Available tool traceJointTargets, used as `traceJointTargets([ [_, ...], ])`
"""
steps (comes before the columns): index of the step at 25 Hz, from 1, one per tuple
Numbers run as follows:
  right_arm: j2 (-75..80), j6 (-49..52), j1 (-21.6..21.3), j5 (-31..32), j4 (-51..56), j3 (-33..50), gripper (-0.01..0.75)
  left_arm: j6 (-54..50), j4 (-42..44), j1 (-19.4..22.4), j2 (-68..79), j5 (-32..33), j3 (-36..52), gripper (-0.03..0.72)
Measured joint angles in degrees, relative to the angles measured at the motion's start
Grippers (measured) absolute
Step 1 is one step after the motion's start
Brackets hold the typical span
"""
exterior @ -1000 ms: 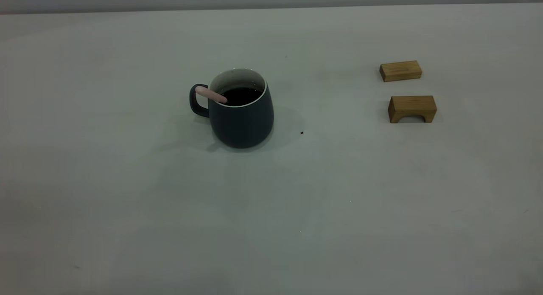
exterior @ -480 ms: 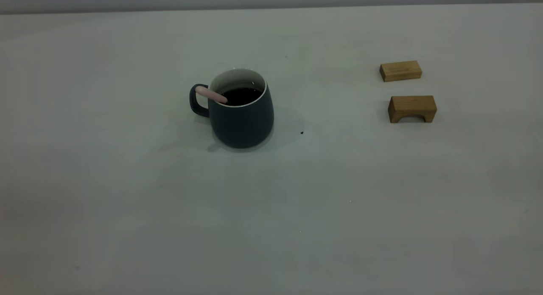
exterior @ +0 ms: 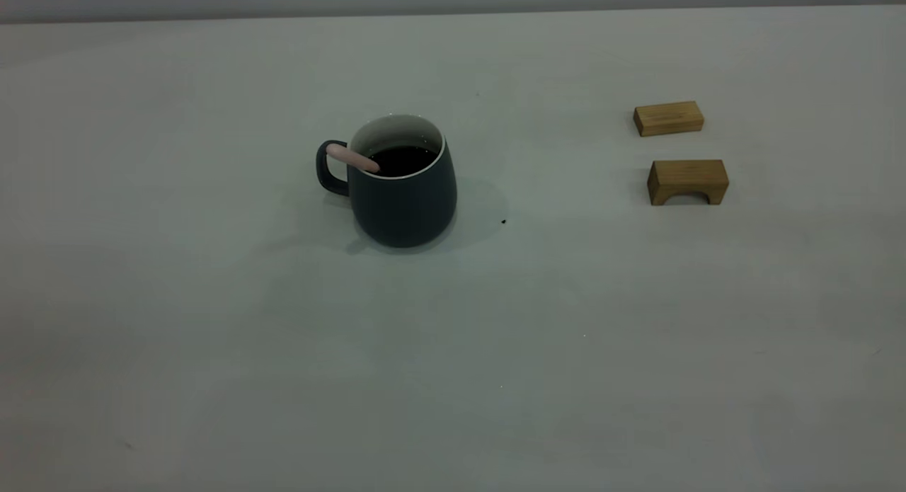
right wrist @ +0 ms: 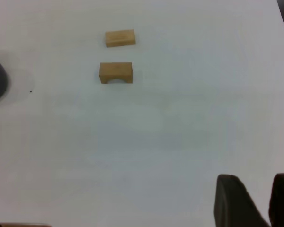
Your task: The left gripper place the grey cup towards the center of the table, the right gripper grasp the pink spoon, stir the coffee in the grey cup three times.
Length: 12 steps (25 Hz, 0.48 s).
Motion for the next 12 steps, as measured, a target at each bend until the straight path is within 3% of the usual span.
traceJointTargets([
  [12, -0.2, -0.8, 0.0, -0.2, 0.3, 0.0, 0.237, 0.0, 0.0, 0.0, 0.0, 0.0, 0.0, 0.586],
])
